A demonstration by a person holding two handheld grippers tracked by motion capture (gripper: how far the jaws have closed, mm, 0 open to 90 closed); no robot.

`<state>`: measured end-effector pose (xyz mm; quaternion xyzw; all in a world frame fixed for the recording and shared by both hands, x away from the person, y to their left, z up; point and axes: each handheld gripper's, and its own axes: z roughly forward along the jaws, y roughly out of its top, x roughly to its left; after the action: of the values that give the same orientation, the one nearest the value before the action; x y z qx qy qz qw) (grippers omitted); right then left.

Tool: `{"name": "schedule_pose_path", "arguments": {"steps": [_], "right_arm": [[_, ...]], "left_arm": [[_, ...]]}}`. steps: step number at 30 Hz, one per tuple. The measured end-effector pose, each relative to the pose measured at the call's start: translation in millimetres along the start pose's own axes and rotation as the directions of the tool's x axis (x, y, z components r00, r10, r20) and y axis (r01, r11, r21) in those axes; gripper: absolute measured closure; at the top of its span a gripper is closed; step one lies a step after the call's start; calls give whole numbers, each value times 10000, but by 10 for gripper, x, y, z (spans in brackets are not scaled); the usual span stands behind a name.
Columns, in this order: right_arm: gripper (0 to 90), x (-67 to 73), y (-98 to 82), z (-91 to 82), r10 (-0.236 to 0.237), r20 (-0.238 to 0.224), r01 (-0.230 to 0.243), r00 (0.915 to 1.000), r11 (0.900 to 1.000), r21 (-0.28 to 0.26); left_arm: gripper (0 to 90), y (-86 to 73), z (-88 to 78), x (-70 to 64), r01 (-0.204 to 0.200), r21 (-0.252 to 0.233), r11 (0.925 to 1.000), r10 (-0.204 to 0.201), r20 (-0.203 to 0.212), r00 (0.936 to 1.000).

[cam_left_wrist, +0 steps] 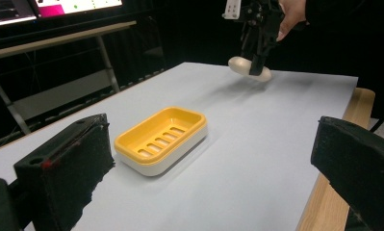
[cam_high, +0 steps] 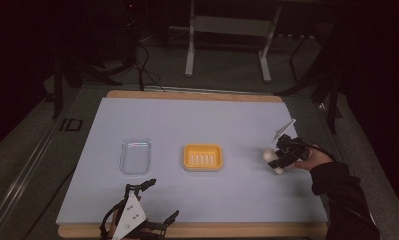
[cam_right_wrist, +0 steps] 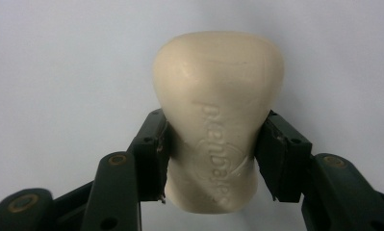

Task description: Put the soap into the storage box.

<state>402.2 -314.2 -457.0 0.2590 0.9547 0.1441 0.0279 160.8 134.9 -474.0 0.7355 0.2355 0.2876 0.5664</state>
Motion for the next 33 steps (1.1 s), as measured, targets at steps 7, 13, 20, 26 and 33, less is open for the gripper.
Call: {"name": "schedule_pose_path", "arguments": {"steps": [7,13,20,26,33], "right_arm": [[495,-6,58,2,-1149,-324,1157,9928,9930,228],[495,-17,106,-27,-1858,-545,1882,9811,9813,417],[495,17,164,-31,-2716,-750,2757,9595,9599,511],[495,77,242,-60,-3329,-888,3379,9388,9399,490],[495,136,349,-89,-3759,-1017,3837,9211,9206,723]], "left_arm": [[9,-2,2,0,2,2,10000,-2,-1,10000],[9,-4,5,0,-9,31,10000,9,-30,10000],[9,-6,2,-1,-9,52,10000,9,-77,10000],[9,-9,13,-2,-11,100,9999,12,-89,10000],[9,-9,11,-3,-1,102,9999,2,-79,10000]]}}
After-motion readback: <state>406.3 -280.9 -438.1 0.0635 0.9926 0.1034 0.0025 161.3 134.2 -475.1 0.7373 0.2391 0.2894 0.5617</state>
